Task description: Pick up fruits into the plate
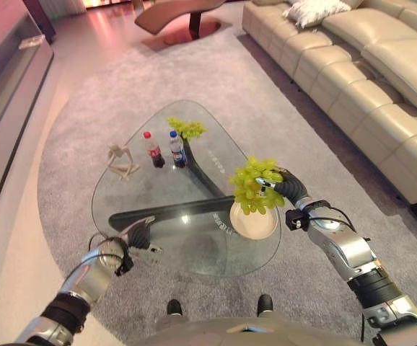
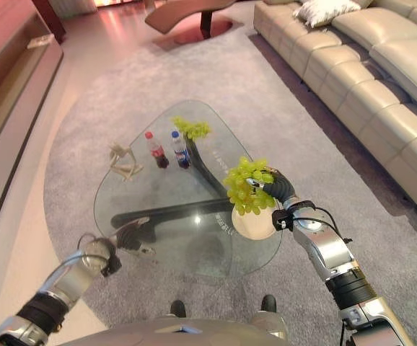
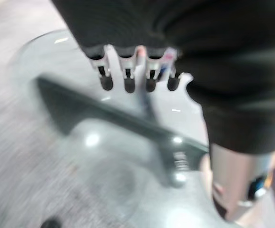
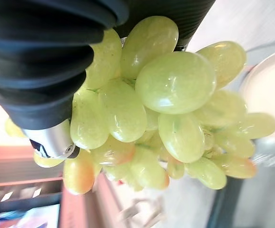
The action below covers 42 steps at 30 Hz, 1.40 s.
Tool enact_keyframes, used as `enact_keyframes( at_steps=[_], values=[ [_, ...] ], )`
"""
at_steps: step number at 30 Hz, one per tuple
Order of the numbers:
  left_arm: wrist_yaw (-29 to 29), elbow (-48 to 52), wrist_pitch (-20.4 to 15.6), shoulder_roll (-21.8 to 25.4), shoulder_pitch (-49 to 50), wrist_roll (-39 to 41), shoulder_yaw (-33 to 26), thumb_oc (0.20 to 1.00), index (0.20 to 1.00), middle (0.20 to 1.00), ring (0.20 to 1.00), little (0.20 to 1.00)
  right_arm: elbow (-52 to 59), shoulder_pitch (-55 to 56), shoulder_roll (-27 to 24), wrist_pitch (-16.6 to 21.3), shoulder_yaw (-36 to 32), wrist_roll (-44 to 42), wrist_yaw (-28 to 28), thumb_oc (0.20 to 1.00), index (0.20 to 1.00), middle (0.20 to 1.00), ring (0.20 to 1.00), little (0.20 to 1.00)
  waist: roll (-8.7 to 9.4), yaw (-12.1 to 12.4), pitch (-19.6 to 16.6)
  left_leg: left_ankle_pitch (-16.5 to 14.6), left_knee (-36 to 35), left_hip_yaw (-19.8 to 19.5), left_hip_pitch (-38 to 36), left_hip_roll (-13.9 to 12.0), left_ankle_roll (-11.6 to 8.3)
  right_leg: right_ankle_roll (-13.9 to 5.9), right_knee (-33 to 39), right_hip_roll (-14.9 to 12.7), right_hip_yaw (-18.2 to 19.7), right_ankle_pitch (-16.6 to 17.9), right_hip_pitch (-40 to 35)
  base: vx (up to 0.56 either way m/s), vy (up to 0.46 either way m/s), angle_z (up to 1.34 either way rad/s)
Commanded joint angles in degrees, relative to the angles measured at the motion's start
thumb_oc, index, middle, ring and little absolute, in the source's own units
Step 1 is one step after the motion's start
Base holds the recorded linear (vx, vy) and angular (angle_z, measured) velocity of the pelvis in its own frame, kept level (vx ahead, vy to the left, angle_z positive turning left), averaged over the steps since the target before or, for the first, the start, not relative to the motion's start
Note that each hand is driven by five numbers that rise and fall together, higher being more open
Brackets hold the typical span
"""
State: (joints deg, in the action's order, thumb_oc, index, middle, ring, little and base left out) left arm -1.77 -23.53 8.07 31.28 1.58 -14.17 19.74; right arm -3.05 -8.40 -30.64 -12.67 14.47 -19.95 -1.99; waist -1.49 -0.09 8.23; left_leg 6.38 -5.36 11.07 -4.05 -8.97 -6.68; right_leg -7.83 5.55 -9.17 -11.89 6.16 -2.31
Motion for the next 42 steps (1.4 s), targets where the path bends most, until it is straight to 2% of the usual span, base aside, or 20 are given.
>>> enact_keyframes(
  at_steps=[1, 2, 3, 8, 13, 18, 26, 31, 33, 35, 42],
  values=[
    [19.6, -7.4, -9.5, -0.3, -2.9, 3.6, -5.1, 1.0, 1.0, 1.0, 1.0, 1.0, 2.6, -3.5, 0.4, 9.2, -4.1, 4.4, -2.9, 0.2, 0.2, 0.2, 0.2, 0.2, 2.48, 1.7, 2.1, -6.3, 1.9, -1.1, 0.2, 1.6, 2.09, -0.37, -3.7, -0.8, -2.3, -6.0, -2.2, -0.09, -0.079, 0.08],
    [22.5, -11.8, -10.4, -2.4, -2.9, 2.9, -7.7, 1.0, 1.0, 1.0, 1.0, 1.0, 0.9, -3.3, 0.5, 10.5, -4.3, 5.5, -4.8, 0.2, 0.2, 0.2, 0.2, 0.2, 3.1, 2.2, 2.9, -6.3, 2.3, -1.5, 1.3, 1.7, 2.07, -0.25, -3.9, -0.8, -2.1, -5.9, -1.4, -0.18, -0.144, 0.12],
    [25.5, -17.5, -13.0, -4.6, -3.2, 2.5, -9.9, 1.0, 1.0, 1.0, 1.0, 1.0, -1.5, -3.9, 1.1, 12.0, -4.2, 6.8, -7.0, 0.2, 0.2, 0.2, 0.2, 0.2, 3.83, 2.9, 4.0, -6.0, 2.4, -2.0, 2.5, 1.7, 1.97, -0.19, -4.1, -0.7, -2.2, -5.7, -0.5, -0.19, -0.148, 0.11],
    [31.1, -26.6, -12.6, -8.1, -3.5, -1.0, -12.1, 1.0, 1.0, 1.0, 1.0, 1.0, -9.2, -7.2, 2.3, 12.9, -2.7, 9.4, -12.5, 0.2, 0.2, 0.2, 0.2, 0.2, 5.3, 4.4, 6.7, -5.7, 2.1, -3.7, 4.2, 2.0, 1.99, 0.19, -4.7, -0.3, -3.1, -5.5, 0.9, -0.07, -0.101, 0.15],
    [32.5, -29.7, -11.6, -8.0, -2.0, -1.3, -13.0, 1.0, 1.0, 1.0, 1.0, 1.0, -14.2, -8.8, 1.4, 12.1, -2.4, 11.5, -14.2, 0.2, 0.2, 0.2, 0.2, 0.2, 5.24, 5.2, 8.3, -5.7, 2.3, -4.6, 5.5, 2.7, 2.26, 0.49, -5.7, -0.2, -3.4, -5.9, 2.0, 0.0, -0.001, 0.07],
    [32.9, -30.9, -12.5, -7.3, -3.6, 1.0, -12.7, 1.0, 1.0, 1.0, 1.0, 1.0, -18.9, -12.3, 0.7, 11.4, -1.7, 11.1, -16.1, 0.2, 0.2, 0.2, 0.2, 0.2, 4.54, 5.6, 10.7, -5.5, 3.0, -5.0, 7.9, 3.4, 2.32, 0.72, -6.6, -0.4, -3.7, -6.1, 4.1, -0.06, 0.015, 0.04],
    [34.5, -29.2, -14.4, -6.4, -7.4, 3.2, -10.7, 1.0, 1.0, 1.0, 1.0, 1.0, -26.8, -19.4, -1.3, 9.0, -1.3, 10.4, -20.3, 0.2, 0.2, 0.2, 0.2, 0.2, 2.55, 6.9, 16.5, -5.8, 5.8, -6.6, 13.1, 5.1, 2.42, 1.58, -9.3, -0.2, -3.8, -6.8, 8.4, -0.06, 0.004, 0.11],
    [35.8, -28.9, -15.5, -6.0, -8.6, 4.1, -9.6, 1.0, 1.0, 1.0, 1.0, 1.0, -33.5, -23.4, -4.0, 9.8, -1.0, 9.8, -20.5, 0.2, 0.2, 0.2, 0.2, 0.2, 0.63, 8.0, 20.4, -6.1, 10.4, -7.1, 17.7, 6.7, 2.7, 2.61, -14.2, -0.2, -5.2, -8.3, 12.3, -0.07, 0.014, 0.09],
    [36.0, -28.8, -15.8, -5.8, -8.9, 4.5, -9.4, 1.0, 1.0, 1.0, 1.0, 1.0, -34.9, -24.4, -4.5, 10.2, -1.1, 9.6, -20.7, 0.2, 0.2, 0.2, 0.2, 0.2, 0.18, 8.2, 21.2, -6.3, 12.5, -7.3, 19.5, 7.2, 2.8, 2.83, -16.7, -0.4, -5.5, -9.0, 14.1, -0.05, 0.002, 0.1],
    [36.0, -28.7, -16.5, -5.5, -8.9, 5.8, -9.0, 1.0, 1.0, 1.0, 1.0, 1.0, -38.9, -26.5, -5.8, 10.4, -1.4, 9.4, -21.2, 0.2, 0.2, 0.2, 0.2, 0.2, -1.23, 8.9, 21.6, -7.0, 17.3, -8.1, 24.7, 8.3, 3.35, 3.43, -22.7, -1.3, -6.2, -10.3, 19.8, -0.03, 0.007, 0.05],
    [37.1, -26.6, -18.3, -5.6, -7.3, 6.3, -6.7, 1.0, 1.0, 1.0, 1.0, 1.0, -47.9, -31.7, -8.9, 9.6, -0.7, 11.3, -21.1, 0.2, 0.2, 0.2, 0.2, 0.2, -3.66, 10.7, 21.6, -8.1, 22.2, -8.9, 33.3, 9.9, 4.55, 3.83, -30.1, -3.4, -6.7, -12.0, 29.4, 0.0, 0.01, 0.15]
  ],
)
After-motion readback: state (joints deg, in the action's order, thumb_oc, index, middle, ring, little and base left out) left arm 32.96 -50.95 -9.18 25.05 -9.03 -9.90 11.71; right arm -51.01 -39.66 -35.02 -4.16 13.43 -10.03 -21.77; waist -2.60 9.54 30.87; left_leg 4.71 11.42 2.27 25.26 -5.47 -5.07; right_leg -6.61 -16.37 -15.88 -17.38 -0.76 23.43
